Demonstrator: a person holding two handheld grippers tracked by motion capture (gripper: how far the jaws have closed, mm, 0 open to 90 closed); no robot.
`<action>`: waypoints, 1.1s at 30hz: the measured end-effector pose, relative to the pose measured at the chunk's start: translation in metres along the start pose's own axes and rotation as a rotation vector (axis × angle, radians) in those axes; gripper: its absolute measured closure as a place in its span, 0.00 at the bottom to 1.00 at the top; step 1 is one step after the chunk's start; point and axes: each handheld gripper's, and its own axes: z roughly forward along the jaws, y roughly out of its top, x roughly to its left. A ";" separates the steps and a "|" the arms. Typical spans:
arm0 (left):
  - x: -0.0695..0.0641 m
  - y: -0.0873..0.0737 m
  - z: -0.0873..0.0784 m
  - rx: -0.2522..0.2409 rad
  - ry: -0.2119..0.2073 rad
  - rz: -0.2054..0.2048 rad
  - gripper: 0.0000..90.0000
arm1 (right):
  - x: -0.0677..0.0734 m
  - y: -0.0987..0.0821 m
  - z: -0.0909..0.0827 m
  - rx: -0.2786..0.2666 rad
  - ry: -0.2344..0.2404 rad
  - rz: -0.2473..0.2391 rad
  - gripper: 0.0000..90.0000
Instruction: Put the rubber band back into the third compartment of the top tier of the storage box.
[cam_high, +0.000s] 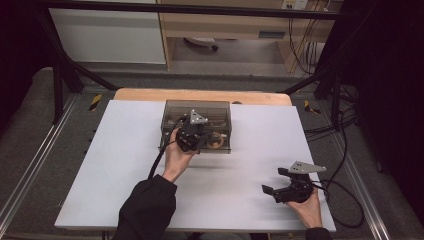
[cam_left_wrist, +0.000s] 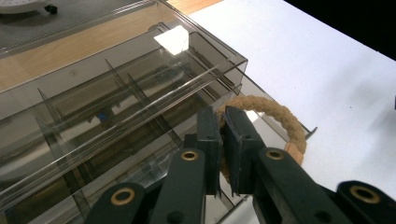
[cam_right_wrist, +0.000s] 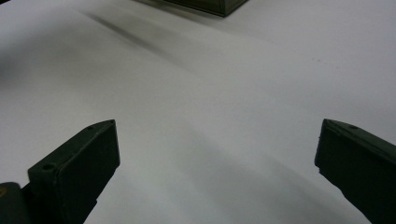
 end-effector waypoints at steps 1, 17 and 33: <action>0.000 0.000 0.001 0.000 0.000 -0.002 0.94 | 0.000 0.000 0.000 0.001 0.000 0.002 0.01; 0.002 -0.001 0.021 0.021 0.014 -0.004 0.94 | 0.000 0.000 0.000 0.001 0.001 0.002 0.01; -0.002 -0.005 0.035 0.068 0.001 0.011 0.93 | 0.000 0.000 0.000 0.002 0.001 0.000 0.01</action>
